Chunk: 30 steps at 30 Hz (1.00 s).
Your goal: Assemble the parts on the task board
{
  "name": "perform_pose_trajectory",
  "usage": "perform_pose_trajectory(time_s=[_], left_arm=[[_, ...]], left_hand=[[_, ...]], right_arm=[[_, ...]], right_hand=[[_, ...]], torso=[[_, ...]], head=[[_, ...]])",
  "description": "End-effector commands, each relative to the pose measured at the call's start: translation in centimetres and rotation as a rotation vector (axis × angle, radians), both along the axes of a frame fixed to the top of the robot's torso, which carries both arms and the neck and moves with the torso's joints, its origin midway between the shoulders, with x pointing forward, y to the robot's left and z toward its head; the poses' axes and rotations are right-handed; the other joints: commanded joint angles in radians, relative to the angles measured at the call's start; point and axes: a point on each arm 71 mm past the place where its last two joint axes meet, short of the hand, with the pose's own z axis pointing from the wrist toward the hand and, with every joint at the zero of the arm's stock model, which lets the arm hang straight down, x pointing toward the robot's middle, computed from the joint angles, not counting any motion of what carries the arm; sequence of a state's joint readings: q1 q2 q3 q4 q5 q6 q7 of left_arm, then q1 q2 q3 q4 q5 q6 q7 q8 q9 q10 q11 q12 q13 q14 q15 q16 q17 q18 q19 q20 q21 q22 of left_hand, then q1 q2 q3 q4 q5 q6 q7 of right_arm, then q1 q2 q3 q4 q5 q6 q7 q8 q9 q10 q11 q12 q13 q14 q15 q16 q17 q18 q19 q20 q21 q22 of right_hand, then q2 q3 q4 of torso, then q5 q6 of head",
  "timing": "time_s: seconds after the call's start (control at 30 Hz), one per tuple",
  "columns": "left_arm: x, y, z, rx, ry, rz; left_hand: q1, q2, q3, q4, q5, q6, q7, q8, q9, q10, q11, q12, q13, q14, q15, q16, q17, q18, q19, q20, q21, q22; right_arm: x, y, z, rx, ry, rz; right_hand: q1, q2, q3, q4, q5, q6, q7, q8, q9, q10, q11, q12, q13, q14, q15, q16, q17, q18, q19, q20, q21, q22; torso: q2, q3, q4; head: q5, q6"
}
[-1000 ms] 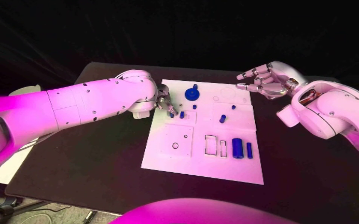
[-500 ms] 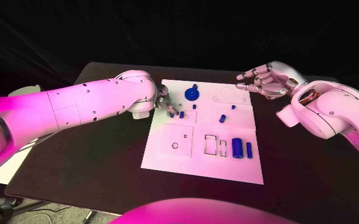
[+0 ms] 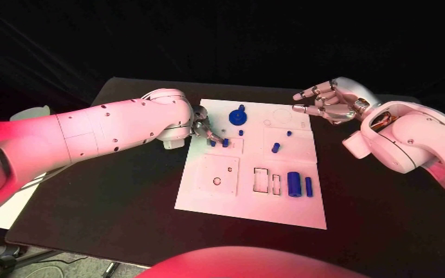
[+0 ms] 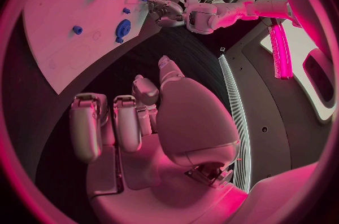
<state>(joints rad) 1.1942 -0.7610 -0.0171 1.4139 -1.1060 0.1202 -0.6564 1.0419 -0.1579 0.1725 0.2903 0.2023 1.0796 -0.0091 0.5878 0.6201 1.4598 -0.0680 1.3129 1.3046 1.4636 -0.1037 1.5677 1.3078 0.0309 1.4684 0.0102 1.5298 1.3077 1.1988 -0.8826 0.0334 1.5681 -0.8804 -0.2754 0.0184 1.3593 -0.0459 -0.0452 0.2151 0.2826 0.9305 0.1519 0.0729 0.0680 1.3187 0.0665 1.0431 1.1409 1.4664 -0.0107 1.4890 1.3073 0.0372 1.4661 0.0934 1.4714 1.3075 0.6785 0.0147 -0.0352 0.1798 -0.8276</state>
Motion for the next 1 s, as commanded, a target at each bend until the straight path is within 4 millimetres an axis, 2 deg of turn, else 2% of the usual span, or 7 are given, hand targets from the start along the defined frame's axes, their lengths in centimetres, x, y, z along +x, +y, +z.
perform_pose_trajectory(time_s=[0.03,0.7,0.83,0.9,0.93,0.97,1.0], left_arm=[[-0.1,0.3,-0.1,-0.013,-0.022,0.029],[0.1,1.1,1.4,-0.2,-0.188,0.113],[0.4,0.9,2.0,-0.318,-0.265,0.123],[0.6,0.5,2.4,-0.388,-0.312,0.095],[0.7,0.2,2.6,-0.42,-0.334,0.07],[0.7,-0.2,2.8,-0.446,-0.355,0.04],[0.8,-0.6,3.0,-0.466,-0.374,0.003]], left_hand=[[-0.002,0.015,-0.009,0.0,0.004,0.005,0.004,-0.002,-0.001,0.023,0.002,-0.001,-0.002,0.107,-0.006,0.003,0.263,-0.017,0.077,-0.006,-0.001,0.216],[-0.039,0.048,-0.111,0.002,0.007,-0.03,0.016,-0.007,-0.008,-0.01,0.01,-0.067,-0.062,0.107,-0.004,0.003,0.263,-0.002,0.05,-0.006,-0.047,0.168],[0.018,0.062,-0.115,0.0,0.01,-0.117,0.046,-0.031,-0.017,-0.147,0.035,-0.293,-0.272,0.105,0.012,-0.001,0.257,0.047,-0.05,0.006,-0.22,-0.003],[0.117,0.052,-0.088,-0.022,0.011,-0.194,0.081,-0.052,-0.031,-0.32,0.066,-0.515,-0.469,0.04,0.036,-0.109,0.109,0.096,-0.187,0.025,-0.448,-0.21],[0.175,0.048,-0.073,-0.037,0.005,-0.234,0.099,-0.065,-0.042,-0.383,0.095,-0.557,-0.497,-0.019,0.058,-0.196,0.008,0.122,-0.274,0.035,-0.588,-0.329],[0.24,0.045,-0.053,-0.067,0.008,-0.258,0.111,-0.074,-0.049,-0.415,0.097,-0.577,-0.511,-0.068,0.065,-0.268,-0.076,0.137,-0.332,0.045,-0.686,-0.413],[0.316,0.049,-0.02,-0.098,0.007,-0.283,0.129,-0.088,-0.064,-0.463,0.116,-0.62,-0.541,-0.12,0.073,-0.342,-0.153,0.14,-0.361,0.056,-0.738,-0.45]], right_arm=[[-0.1,0.0,-0.2,-0.009,0.007,0.01],[-0.2,-0.3,-0.8,-0.01,0.018,-0.001],[-0.2,-0.3,-0.8,-0.01,0.018,-0.003],[-0.2,-0.3,-0.8,-0.009,0.018,-0.003],[-0.2,-0.3,-0.8,-0.009,0.018,-0.003],[-0.2,-0.3,-0.8,-0.009,0.018,-0.003],[-0.2,-0.3,-0.8,-0.009,0.017,-0.004]], right_hand=[[-0.001,0.012,-0.004,0.001,0.003,0.008,0.0,-0.001,0.0,-0.004,-0.005,-0.003,-0.001,0.075,-0.004,-0.004,0.133,0.004,0.013,-0.003,-0.004,0.081],[0.003,0.015,-0.01,0.0,0.034,0.006,0.001,-0.002,0.0,-0.007,-0.004,-0.006,-0.005,0.074,-0.004,-0.006,0.132,0.005,0.011,-0.003,-0.007,0.076],[0.003,0.015,-0.01,0.0,0.034,0.006,0.001,-0.002,0.0,-0.007,-0.004,-0.006,-0.005,0.074,-0.004,-0.006,0.132,0.005,0.011,-0.003,-0.007,0.076],[0.003,0.015,-0.01,0.0,0.034,0.006,0.001,-0.002,0.0,-0.007,-0.004,-0.006,-0.005,0.074,-0.004,-0.006,0.132,0.005,0.011,-0.003,-0.007,0.076],[0.003,0.015,-0.01,0.0,0.034,0.006,0.001,-0.002,0.0,-0.007,-0.004,-0.006,-0.005,0.074,-0.004,-0.006,0.132,0.005,0.011,-0.003,-0.007,0.076],[0.003,0.016,-0.011,0.0,0.037,0.006,0.001,-0.002,0.0,-0.007,-0.005,-0.006,-0.005,0.074,-0.004,-0.006,0.132,0.005,0.011,-0.003,-0.007,0.076],[0.003,0.016,-0.011,0.0,0.037,0.006,0.001,-0.002,0.0,-0.007,-0.005,-0.006,-0.005,0.074,-0.004,-0.006,0.132,0.005,0.011,-0.003,-0.007,0.076]], torso=[[0.001,-0.0007,-0.0011],[0.001,0.0011,0.0002],[0.001,0.0026,0.0006],[0.0,0.0026,0.0006],[0.0,0.0028,0.0006],[0.0,0.0024,0.0003],[0.0,0.0018,0.0003]], head=[[-0.004,-0.002],[-0.01,0.003],[-0.011,0.004],[-0.012,0.007],[-0.012,0.008],[-0.013,0.01],[-0.014,0.011]])
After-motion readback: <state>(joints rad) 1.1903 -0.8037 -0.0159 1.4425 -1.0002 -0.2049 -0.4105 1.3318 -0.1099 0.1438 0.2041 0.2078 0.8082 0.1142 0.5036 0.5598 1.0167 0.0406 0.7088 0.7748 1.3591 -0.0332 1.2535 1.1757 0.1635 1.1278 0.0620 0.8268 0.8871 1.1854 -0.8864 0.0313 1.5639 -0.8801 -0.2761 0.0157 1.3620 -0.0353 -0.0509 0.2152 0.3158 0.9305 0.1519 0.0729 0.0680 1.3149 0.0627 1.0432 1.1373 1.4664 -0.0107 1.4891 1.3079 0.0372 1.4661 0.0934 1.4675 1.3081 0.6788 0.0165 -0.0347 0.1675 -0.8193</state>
